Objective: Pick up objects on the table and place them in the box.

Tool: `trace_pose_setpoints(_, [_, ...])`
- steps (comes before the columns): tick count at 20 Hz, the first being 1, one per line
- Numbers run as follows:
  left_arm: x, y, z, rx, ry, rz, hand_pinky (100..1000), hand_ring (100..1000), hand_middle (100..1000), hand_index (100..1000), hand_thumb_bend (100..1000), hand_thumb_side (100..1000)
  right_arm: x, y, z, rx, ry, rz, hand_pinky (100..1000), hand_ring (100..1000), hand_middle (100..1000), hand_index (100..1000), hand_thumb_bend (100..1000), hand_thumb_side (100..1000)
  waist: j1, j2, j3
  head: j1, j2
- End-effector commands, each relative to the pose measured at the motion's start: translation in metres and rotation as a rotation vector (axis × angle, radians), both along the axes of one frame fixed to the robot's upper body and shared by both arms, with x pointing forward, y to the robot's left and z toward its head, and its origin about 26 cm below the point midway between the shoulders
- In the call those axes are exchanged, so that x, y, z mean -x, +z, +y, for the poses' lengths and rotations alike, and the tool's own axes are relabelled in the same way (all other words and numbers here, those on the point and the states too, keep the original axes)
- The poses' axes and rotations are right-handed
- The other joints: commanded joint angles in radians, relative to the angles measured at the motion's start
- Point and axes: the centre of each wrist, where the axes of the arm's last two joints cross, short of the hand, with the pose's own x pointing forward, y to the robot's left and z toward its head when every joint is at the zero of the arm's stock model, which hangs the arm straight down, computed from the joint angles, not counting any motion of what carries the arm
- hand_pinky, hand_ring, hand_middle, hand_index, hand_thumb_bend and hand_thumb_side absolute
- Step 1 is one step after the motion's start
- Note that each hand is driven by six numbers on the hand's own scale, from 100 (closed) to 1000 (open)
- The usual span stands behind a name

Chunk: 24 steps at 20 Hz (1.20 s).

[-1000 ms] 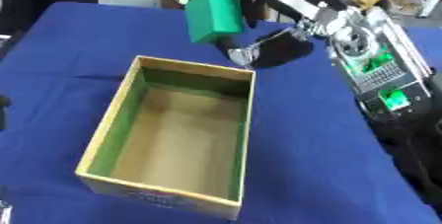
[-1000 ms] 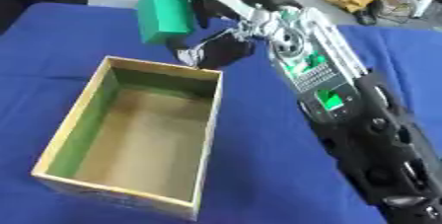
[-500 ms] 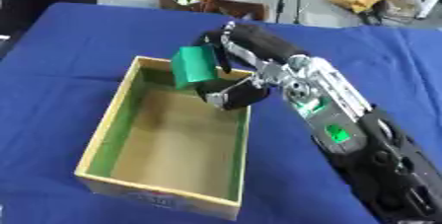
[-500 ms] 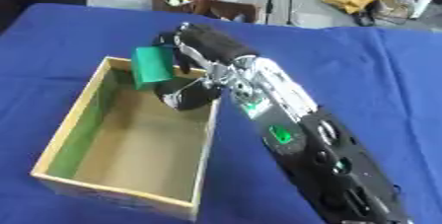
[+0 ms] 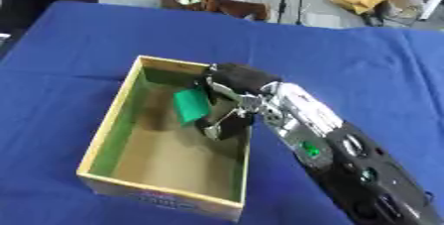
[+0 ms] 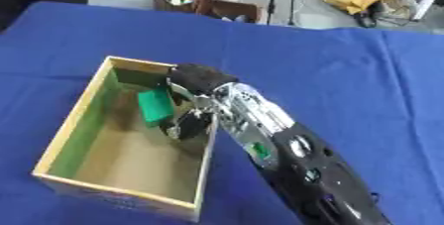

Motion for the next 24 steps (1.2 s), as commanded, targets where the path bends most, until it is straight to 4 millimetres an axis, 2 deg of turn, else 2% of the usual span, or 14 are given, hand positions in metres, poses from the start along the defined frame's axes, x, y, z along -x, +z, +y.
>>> trace_pose_setpoints(1, [0.002,0.009,0.002,-0.02,-0.003,-0.028,100,355,378,511,100,881,0.0,0.007,0.002,0.047,0.049,0.015,714,1000,650,679,100,218,0.006,-0.024,0.001,-0.001,-0.007])
trace_pose_setpoints(2, [0.002,0.009,0.002,-0.02,-0.004,-0.027,100,355,378,511,100,881,0.0,0.008,0.001,0.065,0.073,0.032,730,1000,694,743,100,211,0.006,-0.025,0.001,-0.001,-0.007])
trace_pose_setpoints(3, [0.002,0.009,0.001,-0.019,-0.005,-0.025,100,355,378,511,100,881,0.0,0.011,0.0,0.076,0.092,0.044,754,1000,776,844,100,197,0.006,-0.025,0.0,-0.001,-0.008])
trace_pose_setpoints(4, [0.002,0.009,0.001,-0.019,-0.006,-0.024,100,355,378,511,100,881,0.001,0.016,-0.002,0.077,0.11,0.041,771,1000,815,873,100,451,0.006,-0.025,-0.001,-0.001,-0.008])
trace_pose_setpoints(5, [0.002,0.008,0.001,-0.019,-0.006,-0.023,100,355,378,511,100,880,0.002,0.021,-0.003,0.071,0.13,0.032,792,1000,856,906,100,745,0.007,-0.025,-0.002,0.0,-0.008])
trace_pose_setpoints(6, [0.002,0.008,0.001,-0.019,-0.005,-0.022,100,355,379,511,100,880,0.005,0.028,-0.005,0.057,0.152,0.01,802,1000,875,923,100,892,0.007,-0.025,-0.003,0.0,-0.008])
trace_pose_setpoints(7, [0.002,0.008,0.002,-0.018,-0.004,-0.022,100,356,379,511,100,879,0.006,0.034,-0.007,0.045,0.166,-0.013,807,1000,881,930,158,996,0.008,-0.026,-0.004,0.0,-0.008])
trace_pose_setpoints(8, [0.002,0.008,0.002,-0.016,-0.002,-0.023,100,357,380,512,100,878,0.008,0.041,-0.01,0.032,0.174,-0.04,811,1000,885,933,279,1000,0.008,-0.026,-0.005,0.0,-0.008])
trace_pose_setpoints(12, [0.003,0.007,0.002,-0.006,0.004,-0.021,100,357,381,513,100,879,0.015,0.061,-0.021,-0.023,0.163,-0.13,815,1000,892,938,539,1000,0.012,-0.026,-0.01,-0.012,-0.003])
trace_pose_setpoints(16, [0.003,0.006,0.001,-0.003,0.003,-0.015,100,357,381,512,100,880,0.023,0.075,-0.032,-0.087,0.164,-0.174,818,1000,886,939,572,1000,0.017,-0.025,-0.021,-0.044,0.002])
trace_pose_setpoints(19, [0.003,0.005,0.001,-0.004,-0.002,-0.009,100,357,381,512,100,881,0.028,0.084,-0.041,-0.145,0.164,-0.186,820,1000,878,935,553,1000,0.02,-0.025,-0.028,-0.067,0.004])
trace_pose_setpoints(21, [0.003,0.004,0.0,-0.002,-0.003,-0.005,100,356,379,511,100,881,0.033,0.093,-0.05,-0.238,0.158,-0.213,819,1000,850,922,470,1000,0.025,-0.026,-0.037,-0.084,0.008])
trace_pose_setpoints(23, [0.003,0.003,0.0,-0.001,-0.004,-0.002,100,356,376,511,100,881,0.04,0.105,-0.063,-0.377,0.143,-0.247,817,1000,826,912,275,1000,0.029,-0.026,-0.046,-0.091,0.017])
trace_pose_setpoints(24, [0.004,0.003,0.0,0.0,-0.003,-0.001,100,356,375,511,100,881,0.044,0.111,-0.072,-0.461,0.132,-0.266,818,1000,821,907,208,1000,0.031,-0.026,-0.051,-0.092,0.021])
